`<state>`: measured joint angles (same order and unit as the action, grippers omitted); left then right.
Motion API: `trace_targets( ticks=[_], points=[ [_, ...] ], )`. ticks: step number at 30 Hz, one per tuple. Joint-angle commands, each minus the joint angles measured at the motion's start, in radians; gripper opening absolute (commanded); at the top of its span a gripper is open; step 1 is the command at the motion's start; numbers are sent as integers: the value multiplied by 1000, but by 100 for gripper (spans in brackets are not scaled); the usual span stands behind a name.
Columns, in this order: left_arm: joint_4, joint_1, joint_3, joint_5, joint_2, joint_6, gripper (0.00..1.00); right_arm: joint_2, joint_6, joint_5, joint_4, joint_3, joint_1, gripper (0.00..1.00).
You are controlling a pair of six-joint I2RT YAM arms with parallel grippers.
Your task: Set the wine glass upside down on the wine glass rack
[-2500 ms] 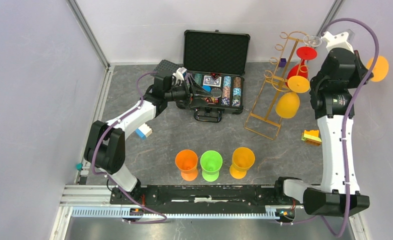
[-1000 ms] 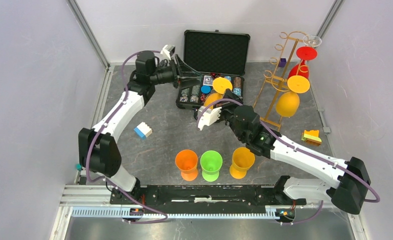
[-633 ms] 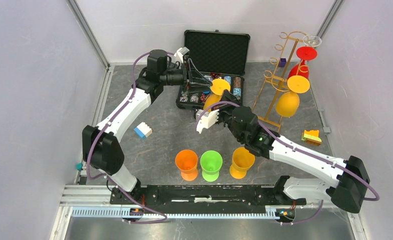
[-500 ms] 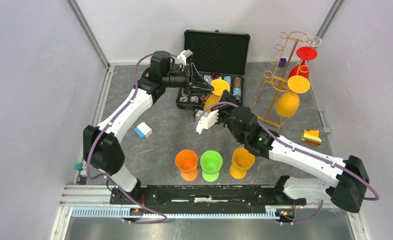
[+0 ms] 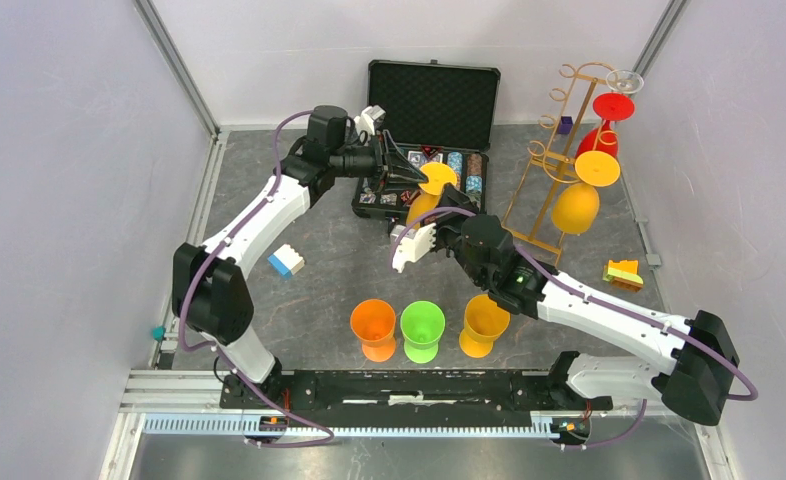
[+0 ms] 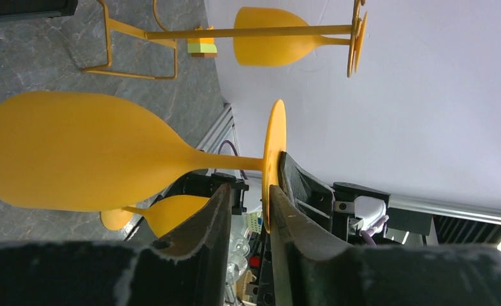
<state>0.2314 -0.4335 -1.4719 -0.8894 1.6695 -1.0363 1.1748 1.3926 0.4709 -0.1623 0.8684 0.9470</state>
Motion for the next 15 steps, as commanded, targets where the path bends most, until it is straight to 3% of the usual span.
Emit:
trace_targets(
  ticks=[1,3,7,9,10,14,15],
  points=[
    [-74,-3,-2,32,5,-31,32,-31,-12,-44,-30,1,5,0],
    [-105,-3,5,33,9,-57,26,-32,-12,-49,-30,0,4,0],
    [-151,-2,2,27,17,-86,2,-31,-24,-66,-28,-3,4,0],
    [-152,-3,-6,29,19,-86,2,-31,-31,-62,-31,-6,4,2],
    [-152,-3,-9,30,21,-84,2,-32,-42,-59,-33,-6,4,9],
    [-150,-3,-22,48,28,-78,2,-41,-126,-55,3,13,4,63],
    [-148,-2,-26,55,33,-76,2,-48,-167,-63,33,33,5,71]
  ],
)
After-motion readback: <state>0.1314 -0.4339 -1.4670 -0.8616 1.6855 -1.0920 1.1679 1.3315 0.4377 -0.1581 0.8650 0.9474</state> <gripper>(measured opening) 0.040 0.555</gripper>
